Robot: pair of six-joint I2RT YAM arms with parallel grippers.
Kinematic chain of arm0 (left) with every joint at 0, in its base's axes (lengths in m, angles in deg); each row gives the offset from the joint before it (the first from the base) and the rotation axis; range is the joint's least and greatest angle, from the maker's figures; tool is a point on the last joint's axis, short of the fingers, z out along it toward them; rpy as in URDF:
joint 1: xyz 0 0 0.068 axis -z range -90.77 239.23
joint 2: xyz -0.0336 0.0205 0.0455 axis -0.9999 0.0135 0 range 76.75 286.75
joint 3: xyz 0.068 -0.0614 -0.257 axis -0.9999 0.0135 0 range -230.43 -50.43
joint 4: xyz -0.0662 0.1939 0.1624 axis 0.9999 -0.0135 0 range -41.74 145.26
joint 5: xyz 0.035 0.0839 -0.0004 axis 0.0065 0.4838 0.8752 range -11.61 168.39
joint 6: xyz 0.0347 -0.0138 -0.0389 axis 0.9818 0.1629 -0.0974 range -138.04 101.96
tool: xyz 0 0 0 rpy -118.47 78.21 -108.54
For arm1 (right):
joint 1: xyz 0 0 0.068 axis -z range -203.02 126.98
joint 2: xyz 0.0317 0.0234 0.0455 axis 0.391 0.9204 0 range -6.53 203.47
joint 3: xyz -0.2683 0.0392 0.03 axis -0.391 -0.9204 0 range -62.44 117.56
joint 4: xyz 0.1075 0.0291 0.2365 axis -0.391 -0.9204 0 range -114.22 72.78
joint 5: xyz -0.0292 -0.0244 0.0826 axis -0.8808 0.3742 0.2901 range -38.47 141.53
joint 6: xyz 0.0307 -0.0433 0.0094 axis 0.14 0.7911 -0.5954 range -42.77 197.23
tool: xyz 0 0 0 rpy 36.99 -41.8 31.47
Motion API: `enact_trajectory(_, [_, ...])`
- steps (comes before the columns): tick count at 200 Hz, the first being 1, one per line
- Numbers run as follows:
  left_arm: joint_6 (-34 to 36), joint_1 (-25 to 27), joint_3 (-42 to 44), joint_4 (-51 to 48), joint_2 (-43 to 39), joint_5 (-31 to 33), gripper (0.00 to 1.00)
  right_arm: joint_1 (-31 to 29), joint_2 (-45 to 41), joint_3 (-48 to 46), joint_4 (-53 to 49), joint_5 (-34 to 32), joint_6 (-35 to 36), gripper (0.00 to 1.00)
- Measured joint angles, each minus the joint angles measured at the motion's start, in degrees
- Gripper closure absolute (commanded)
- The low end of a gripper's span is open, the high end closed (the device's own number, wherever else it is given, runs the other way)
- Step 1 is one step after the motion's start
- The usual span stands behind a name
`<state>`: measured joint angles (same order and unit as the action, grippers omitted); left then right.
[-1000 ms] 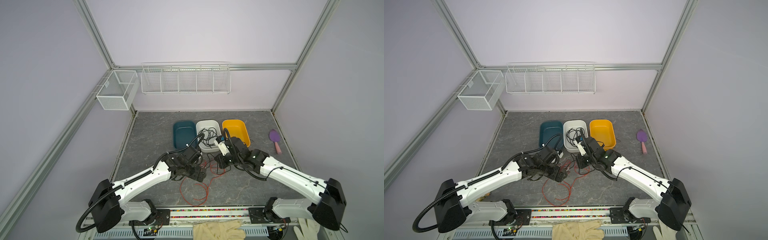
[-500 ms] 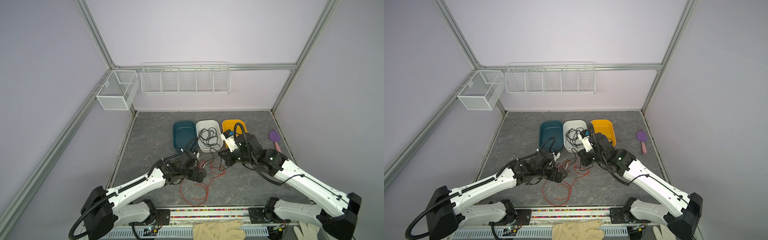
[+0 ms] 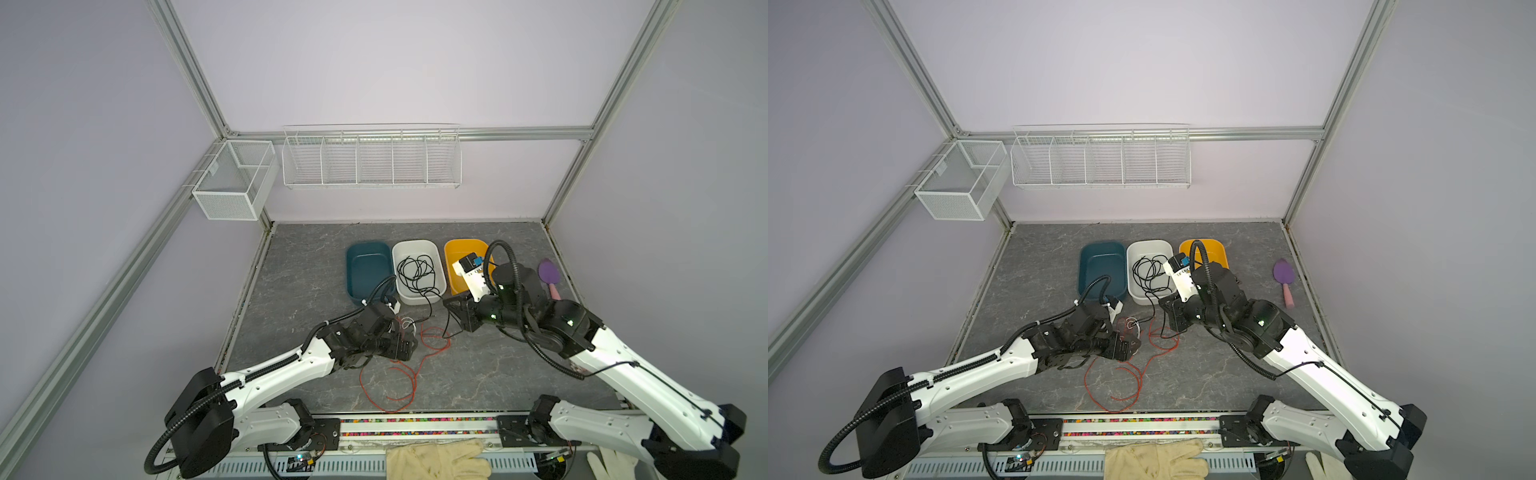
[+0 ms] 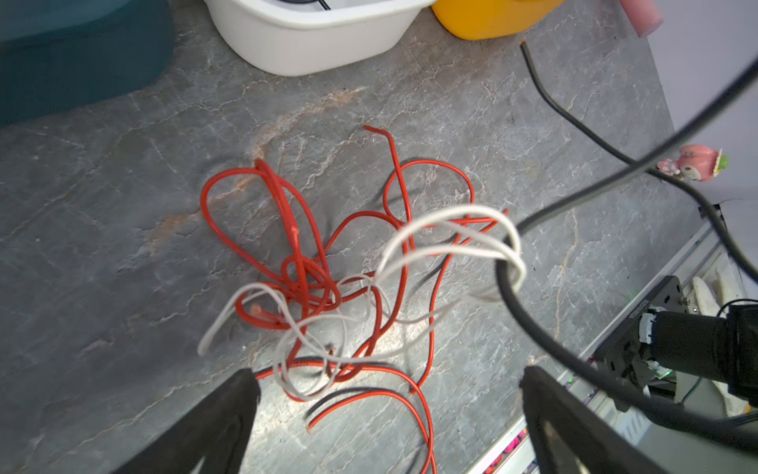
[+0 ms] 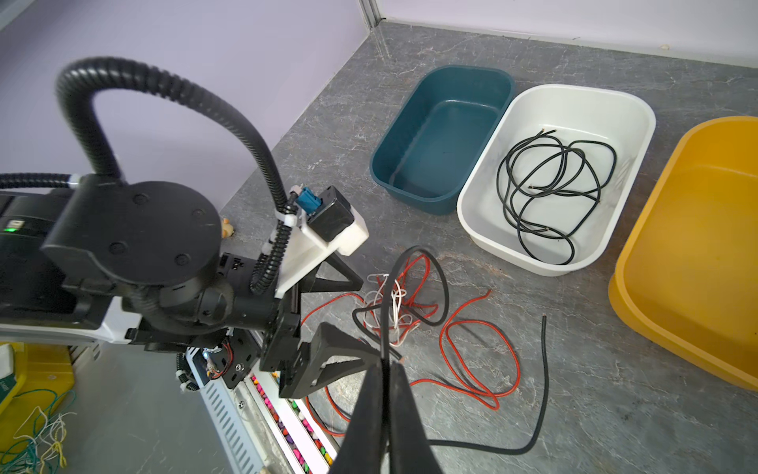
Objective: Untangle the cables
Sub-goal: 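Lift the black wire toward the white tub with the right gripper, then pull the black wire clear of the wire pile with the right gripper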
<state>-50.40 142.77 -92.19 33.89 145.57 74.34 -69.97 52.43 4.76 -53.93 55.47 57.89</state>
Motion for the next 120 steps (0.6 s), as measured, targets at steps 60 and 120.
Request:
enact_trajectory(60, [-1.29,0.00,2.56,5.38,0.33,1.27,0.19,0.00,-3.63,0.11,-0.57,0.17,-1.31,0.93])
enact_trajectory(120, [-1.95,0.00,4.94,10.62,4.15,1.07,0.22,0.00,-6.27,1.16,-1.97,0.15,-2.32,0.93])
